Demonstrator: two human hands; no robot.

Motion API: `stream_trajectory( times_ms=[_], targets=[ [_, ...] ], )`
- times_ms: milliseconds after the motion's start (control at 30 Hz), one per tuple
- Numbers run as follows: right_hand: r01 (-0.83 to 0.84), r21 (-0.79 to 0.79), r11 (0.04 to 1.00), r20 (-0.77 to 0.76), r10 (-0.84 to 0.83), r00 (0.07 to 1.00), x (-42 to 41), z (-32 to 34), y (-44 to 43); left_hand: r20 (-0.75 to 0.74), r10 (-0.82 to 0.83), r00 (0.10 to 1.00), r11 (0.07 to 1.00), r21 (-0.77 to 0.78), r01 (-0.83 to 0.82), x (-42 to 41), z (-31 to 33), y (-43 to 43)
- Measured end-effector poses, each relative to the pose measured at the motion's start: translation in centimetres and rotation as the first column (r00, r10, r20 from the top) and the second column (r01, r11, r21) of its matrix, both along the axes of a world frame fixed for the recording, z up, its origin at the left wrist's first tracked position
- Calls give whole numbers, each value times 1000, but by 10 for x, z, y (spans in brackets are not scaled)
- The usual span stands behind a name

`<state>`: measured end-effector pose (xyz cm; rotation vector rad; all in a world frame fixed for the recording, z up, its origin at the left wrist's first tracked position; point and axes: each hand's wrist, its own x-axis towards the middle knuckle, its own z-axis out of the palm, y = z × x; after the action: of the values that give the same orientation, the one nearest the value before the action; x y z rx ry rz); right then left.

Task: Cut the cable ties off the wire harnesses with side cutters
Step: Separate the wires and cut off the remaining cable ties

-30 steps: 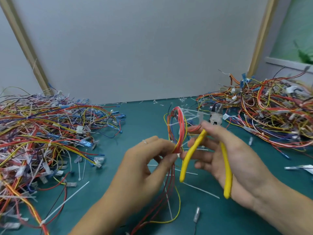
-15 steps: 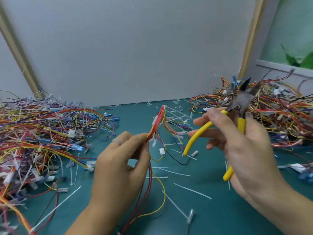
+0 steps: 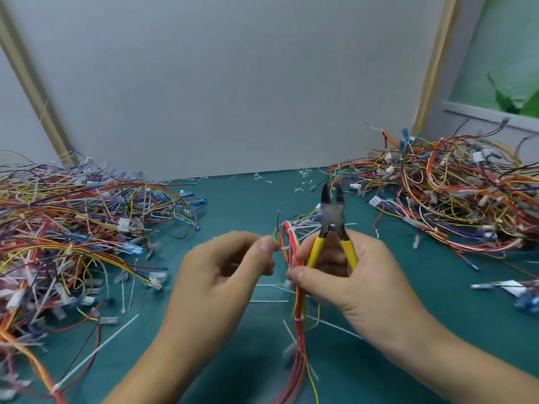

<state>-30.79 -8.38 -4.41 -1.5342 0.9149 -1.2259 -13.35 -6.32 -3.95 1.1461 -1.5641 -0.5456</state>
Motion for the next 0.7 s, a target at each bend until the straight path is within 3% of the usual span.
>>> stream_trajectory(
  times_ms=[167, 300, 400, 567, 700],
  targets=[
    [-32, -159, 987, -214, -2, 977, 4, -7, 8, -264, -76, 961, 949, 278, 151, -6, -1, -2],
    [-42, -201, 979, -257, -11, 966, 2, -8, 9, -356, -102, 929, 910, 344, 232, -1, -5, -5],
    [-91, -163, 982, -256, 47, 966, 0, -6, 8, -402, -85, 912, 922, 316, 226, 0, -6, -6],
    [-161, -28, 986, -40, 160, 986, -6, 5, 3, -419, -97, 903, 973, 149, 173, -4, -5, -5],
    [-124, 3, 992, -31, 124, 992, -13, 13, -2, -410, -120, 904, 987, 51, 154, -6, -4, -3]
  ],
)
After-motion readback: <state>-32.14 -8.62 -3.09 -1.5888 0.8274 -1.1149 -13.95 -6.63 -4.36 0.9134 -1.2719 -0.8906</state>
